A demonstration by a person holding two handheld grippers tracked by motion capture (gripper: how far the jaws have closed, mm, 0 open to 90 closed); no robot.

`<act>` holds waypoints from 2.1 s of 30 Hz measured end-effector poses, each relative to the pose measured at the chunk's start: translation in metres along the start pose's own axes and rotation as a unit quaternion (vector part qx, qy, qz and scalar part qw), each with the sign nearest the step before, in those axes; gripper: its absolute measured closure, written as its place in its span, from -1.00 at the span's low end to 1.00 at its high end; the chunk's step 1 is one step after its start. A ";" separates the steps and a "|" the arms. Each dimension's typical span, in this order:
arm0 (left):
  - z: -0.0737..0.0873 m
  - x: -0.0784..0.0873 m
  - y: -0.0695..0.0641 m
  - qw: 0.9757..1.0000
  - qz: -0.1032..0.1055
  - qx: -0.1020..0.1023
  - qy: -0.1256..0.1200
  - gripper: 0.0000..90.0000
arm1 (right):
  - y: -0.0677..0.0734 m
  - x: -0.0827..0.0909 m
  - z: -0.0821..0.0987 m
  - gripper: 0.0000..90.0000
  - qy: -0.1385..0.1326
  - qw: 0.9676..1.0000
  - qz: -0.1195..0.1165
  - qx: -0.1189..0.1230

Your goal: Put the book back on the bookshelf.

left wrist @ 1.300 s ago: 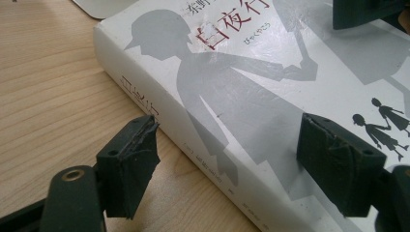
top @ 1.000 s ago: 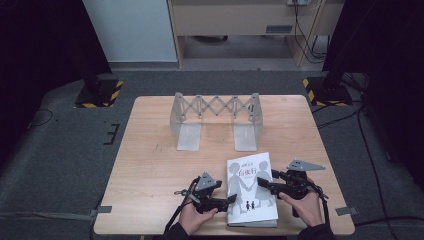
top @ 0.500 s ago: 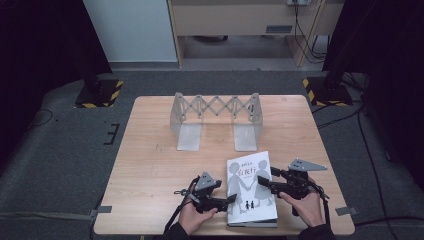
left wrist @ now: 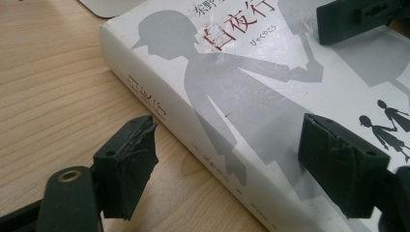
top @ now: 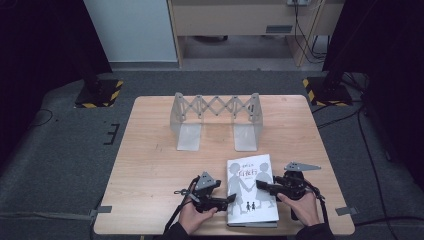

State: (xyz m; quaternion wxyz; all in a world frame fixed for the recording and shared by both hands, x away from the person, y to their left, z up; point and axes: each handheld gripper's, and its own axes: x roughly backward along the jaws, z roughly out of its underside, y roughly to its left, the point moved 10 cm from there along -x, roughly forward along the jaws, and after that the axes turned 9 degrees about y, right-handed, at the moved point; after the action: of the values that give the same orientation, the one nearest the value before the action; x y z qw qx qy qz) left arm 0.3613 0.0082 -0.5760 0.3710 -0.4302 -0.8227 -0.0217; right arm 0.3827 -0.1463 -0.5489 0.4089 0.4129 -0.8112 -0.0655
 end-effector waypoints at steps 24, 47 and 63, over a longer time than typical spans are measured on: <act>-0.010 -0.002 0.008 0.997 0.042 0.047 -0.033 -0.56 | 0.022 0.003 -0.031 0.64 -0.049 0.996 -0.052 -0.048; -0.010 -0.005 0.003 0.991 0.115 0.051 -0.054 -1.00 | 0.049 0.012 -0.045 0.65 -0.091 0.990 -0.104 0.012; -0.001 -0.009 0.003 0.994 0.098 0.046 -0.016 -0.67 | 0.015 -0.001 -0.024 0.52 -0.021 0.999 -0.039 0.004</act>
State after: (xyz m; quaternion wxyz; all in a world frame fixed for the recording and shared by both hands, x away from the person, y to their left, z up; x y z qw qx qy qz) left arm 0.3672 0.0033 -0.5813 0.3772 -0.4915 -0.7827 0.0592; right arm 0.3916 -0.1303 -0.5269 0.3869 0.4445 -0.8032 -0.0870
